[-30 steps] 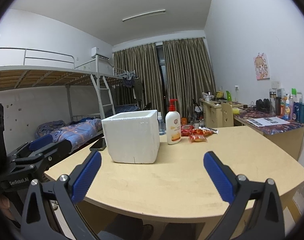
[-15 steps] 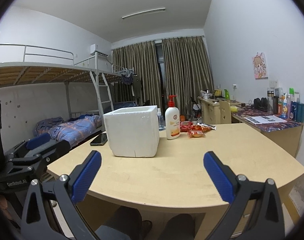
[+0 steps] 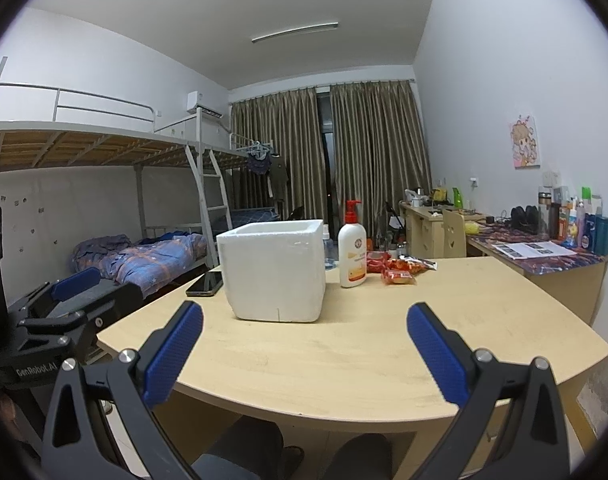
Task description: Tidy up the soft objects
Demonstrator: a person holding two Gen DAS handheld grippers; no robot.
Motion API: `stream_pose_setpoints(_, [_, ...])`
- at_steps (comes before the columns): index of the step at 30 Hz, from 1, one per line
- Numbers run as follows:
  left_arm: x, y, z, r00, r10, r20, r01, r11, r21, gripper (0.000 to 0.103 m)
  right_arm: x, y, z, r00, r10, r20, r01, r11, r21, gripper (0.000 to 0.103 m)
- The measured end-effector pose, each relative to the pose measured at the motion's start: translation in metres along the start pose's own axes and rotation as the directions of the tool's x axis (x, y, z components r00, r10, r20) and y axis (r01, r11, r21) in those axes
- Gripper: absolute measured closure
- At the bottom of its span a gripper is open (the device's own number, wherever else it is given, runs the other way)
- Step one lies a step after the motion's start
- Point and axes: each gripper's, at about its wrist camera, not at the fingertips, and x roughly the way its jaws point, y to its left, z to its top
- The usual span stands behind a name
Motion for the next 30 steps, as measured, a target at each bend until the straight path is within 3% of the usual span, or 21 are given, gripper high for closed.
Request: stream_pose_setpoints(30, [-0.0013, -0.0029, 0.0038, 1.0, 0.008, -0.006, -0.008, 1.0, 0.002, 0.0, 0.0052, 0.0019, -0.001, 1.0, -0.002, -0.02, 0.002, 1.0, -0.011, 0.0])
